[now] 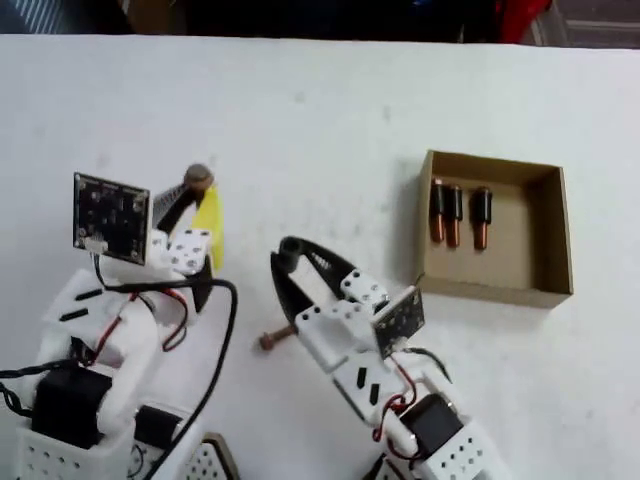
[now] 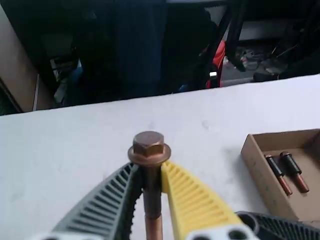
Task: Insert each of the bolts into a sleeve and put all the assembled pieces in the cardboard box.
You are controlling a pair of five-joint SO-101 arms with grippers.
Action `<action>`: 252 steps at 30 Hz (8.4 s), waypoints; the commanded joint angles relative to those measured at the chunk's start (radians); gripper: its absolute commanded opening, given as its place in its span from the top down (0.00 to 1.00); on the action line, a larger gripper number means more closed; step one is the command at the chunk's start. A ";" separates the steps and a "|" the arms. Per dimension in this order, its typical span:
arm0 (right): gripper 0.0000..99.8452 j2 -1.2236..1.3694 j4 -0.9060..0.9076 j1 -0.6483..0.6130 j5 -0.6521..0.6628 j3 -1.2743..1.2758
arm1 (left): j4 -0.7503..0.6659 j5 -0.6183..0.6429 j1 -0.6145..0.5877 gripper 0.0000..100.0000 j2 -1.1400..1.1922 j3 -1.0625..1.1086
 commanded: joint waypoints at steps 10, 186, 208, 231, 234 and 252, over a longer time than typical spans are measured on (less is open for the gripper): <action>0.98 -0.012 0.051 -0.002 -0.009 0.009 | -0.216 0.117 0.176 0.98 -0.016 0.002; 0.98 -0.012 0.153 -0.002 0.126 0.006 | 0.068 -0.133 -0.294 0.98 -0.148 0.218; 0.98 -0.012 0.165 -0.002 0.126 0.005 | 0.195 -0.169 -0.302 0.98 -0.584 0.606; 0.98 -0.012 0.447 0.196 0.126 -0.239 | 0.196 -0.169 -0.302 0.98 -0.584 0.888; 0.98 -0.010 0.509 0.228 0.126 -0.301 | 0.196 -0.169 -0.302 0.98 -0.584 0.919; 0.98 0.051 0.670 0.473 0.203 -0.626 | 0.232 -0.176 -0.303 0.98 -0.584 0.980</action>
